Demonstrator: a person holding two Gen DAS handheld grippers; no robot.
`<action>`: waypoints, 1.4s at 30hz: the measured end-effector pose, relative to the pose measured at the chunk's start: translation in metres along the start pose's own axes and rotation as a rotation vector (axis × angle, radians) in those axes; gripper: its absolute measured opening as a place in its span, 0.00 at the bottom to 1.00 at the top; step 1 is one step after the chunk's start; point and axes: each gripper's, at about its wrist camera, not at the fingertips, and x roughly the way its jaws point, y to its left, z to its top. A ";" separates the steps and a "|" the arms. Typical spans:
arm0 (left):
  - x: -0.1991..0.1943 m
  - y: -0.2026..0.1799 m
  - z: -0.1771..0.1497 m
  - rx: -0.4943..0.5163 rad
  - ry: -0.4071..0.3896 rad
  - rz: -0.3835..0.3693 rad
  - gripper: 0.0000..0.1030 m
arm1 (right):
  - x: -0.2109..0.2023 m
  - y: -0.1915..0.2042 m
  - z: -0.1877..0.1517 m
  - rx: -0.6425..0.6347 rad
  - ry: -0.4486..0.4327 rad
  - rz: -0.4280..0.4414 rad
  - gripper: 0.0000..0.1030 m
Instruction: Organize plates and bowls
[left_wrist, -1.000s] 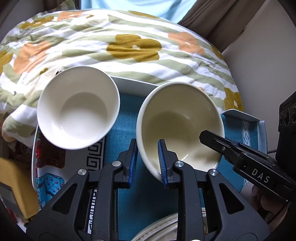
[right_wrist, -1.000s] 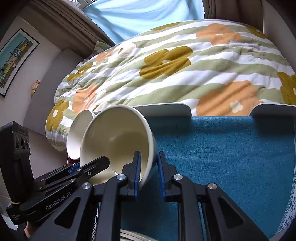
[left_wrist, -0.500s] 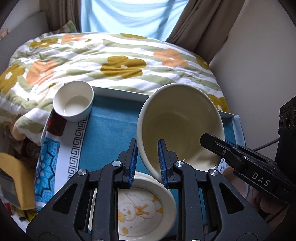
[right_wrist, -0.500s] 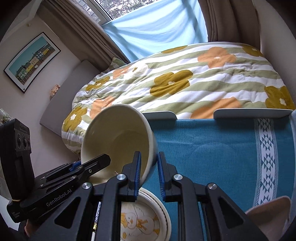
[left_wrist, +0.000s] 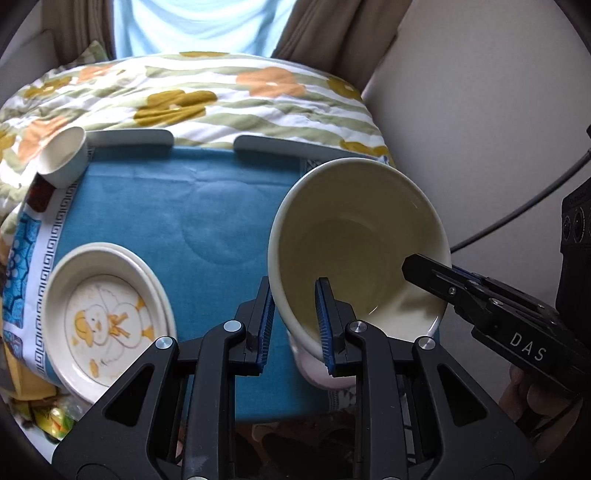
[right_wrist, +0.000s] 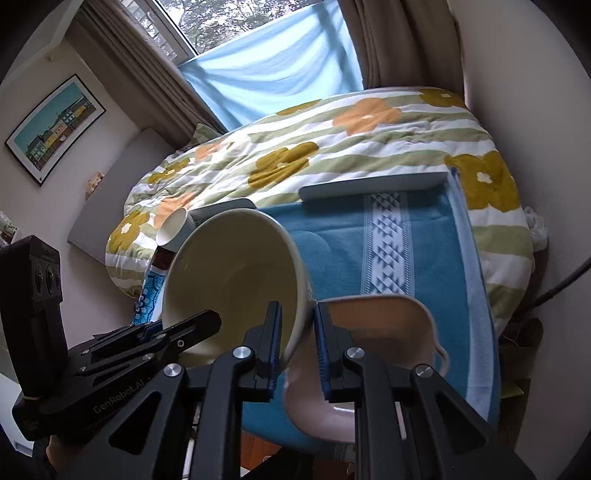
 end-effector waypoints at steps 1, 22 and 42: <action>0.005 -0.006 -0.003 0.005 0.015 -0.004 0.19 | -0.002 -0.007 -0.004 0.011 0.004 -0.008 0.16; 0.096 -0.048 -0.030 0.257 0.240 0.118 0.19 | 0.038 -0.064 -0.046 0.094 0.141 -0.109 0.16; 0.126 -0.054 -0.031 0.366 0.276 0.168 0.19 | 0.057 -0.071 -0.054 0.113 0.204 -0.143 0.16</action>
